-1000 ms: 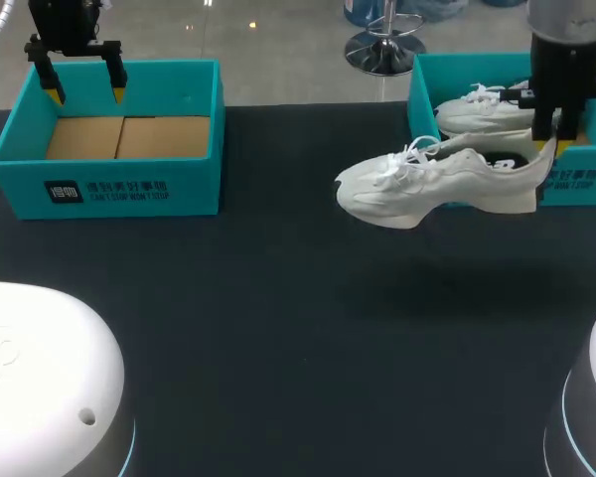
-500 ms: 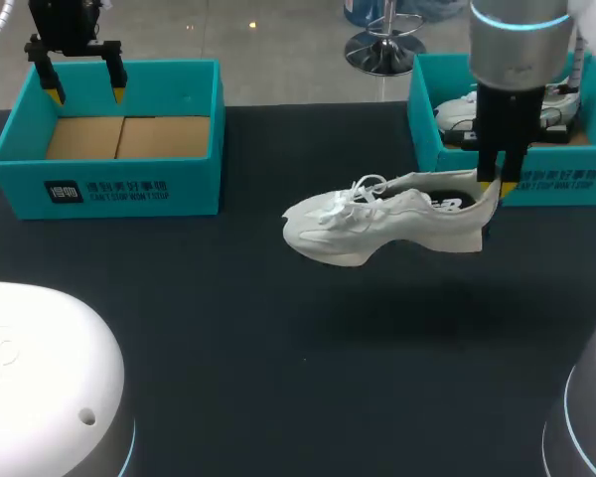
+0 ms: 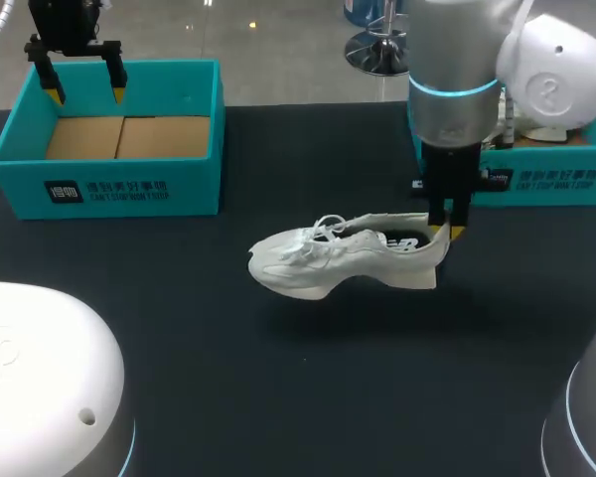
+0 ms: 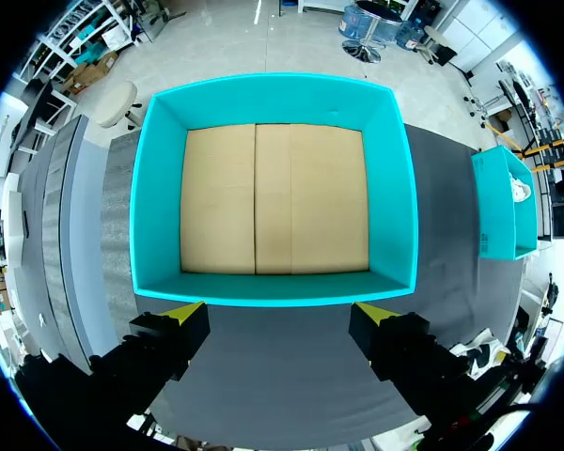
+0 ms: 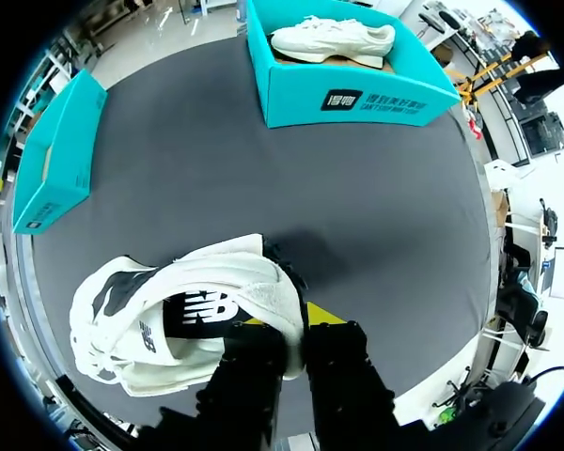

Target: Take the shoe out of the shoebox, open the shoe tongue, remove and reinsert the insole, then place the shoe into the shoebox

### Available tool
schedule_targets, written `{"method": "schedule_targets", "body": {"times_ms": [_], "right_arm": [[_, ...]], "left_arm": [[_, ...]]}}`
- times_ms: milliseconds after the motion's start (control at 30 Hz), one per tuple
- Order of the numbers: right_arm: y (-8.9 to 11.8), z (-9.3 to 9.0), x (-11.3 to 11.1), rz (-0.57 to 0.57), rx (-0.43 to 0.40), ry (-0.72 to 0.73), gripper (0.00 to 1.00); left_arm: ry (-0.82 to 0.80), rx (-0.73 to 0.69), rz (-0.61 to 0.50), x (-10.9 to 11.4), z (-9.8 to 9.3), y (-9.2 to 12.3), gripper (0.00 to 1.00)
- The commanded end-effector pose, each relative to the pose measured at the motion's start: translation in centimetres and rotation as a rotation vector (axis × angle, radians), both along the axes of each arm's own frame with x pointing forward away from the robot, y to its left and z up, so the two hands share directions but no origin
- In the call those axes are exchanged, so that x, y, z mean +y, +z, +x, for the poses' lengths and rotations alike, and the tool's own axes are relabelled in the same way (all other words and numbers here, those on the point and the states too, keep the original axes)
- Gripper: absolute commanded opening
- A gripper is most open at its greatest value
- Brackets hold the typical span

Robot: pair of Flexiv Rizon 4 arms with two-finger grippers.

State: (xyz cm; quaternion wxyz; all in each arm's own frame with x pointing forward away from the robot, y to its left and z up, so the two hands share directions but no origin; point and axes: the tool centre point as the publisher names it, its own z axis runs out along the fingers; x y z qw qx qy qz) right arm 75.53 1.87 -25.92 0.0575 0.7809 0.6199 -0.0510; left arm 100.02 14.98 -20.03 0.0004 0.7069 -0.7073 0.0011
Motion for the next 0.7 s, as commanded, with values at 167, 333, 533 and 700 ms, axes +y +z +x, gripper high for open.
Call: {"method": "schedule_targets", "body": {"times_ms": [167,333,533,700], "right_arm": [[-4.3,1.1,2.8,-0.003,0.008,0.031,0.0],[-5.8,1.2,3.7,-0.004,0.01,0.033,0.0],[-7.3,0.8,4.3,-0.019,0.023,0.001,0.0],[-8.4,0.5,4.6,-0.054,0.032,-0.02,0.0]], "left_arm": [[0.0,0.001,0.001,0.0,0.0,0.0,1.0],[0.0,0.001,0.001,0.0,0.0,0.0,1.0],[0.0,0.001,0.001,0.0,0.0,0.0,1.0],[0.0,0.001,0.001,0.0,0.0,0.0,1.0]]}}
